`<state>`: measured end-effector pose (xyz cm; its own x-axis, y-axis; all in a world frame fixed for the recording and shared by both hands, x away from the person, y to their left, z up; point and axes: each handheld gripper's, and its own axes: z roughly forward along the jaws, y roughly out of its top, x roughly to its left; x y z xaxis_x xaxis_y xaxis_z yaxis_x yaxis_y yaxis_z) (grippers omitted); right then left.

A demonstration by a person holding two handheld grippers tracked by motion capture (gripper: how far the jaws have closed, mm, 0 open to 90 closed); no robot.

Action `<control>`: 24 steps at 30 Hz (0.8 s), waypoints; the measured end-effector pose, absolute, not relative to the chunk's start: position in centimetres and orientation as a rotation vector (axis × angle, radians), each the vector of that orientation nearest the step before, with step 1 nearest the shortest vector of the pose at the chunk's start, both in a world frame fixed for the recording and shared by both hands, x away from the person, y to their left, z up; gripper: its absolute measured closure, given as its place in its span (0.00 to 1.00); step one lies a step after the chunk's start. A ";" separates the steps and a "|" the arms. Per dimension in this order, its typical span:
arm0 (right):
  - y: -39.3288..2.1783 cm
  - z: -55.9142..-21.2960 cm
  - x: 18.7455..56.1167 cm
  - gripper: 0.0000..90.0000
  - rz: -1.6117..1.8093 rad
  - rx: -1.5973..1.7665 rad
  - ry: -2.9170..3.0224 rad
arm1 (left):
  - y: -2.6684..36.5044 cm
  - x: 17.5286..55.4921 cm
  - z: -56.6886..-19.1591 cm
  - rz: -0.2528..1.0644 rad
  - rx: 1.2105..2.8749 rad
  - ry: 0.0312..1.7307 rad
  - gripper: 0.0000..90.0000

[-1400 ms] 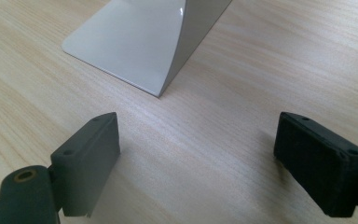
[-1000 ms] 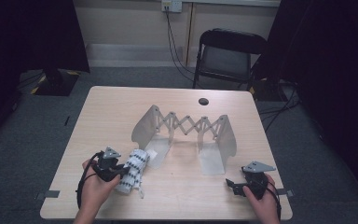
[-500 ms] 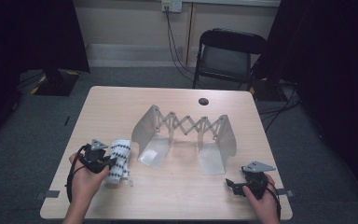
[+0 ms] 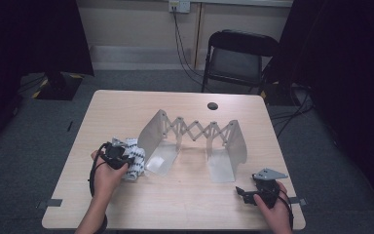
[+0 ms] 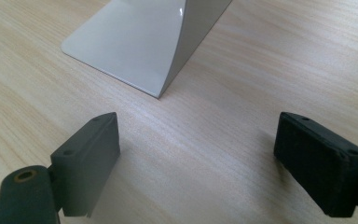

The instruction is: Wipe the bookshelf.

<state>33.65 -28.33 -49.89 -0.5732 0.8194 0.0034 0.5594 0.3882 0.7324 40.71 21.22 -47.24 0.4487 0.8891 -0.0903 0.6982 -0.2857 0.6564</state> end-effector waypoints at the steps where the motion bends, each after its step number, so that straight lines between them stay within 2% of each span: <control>1: -28.3 -49.9 33.7 0.15 1.002 1.196 2.293 | 20.9 40.8 -47.3 0.386 2.073 1.307 0.84; 16: -28.3 -49.9 33.7 0.15 1.002 1.193 2.293 | 17.8 38.1 -47.4 0.294 2.122 1.140 0.85; 24: -28.3 -49.9 33.7 0.15 1.002 1.196 2.293 | 18.0 39.0 -46.3 0.316 2.113 1.172 0.85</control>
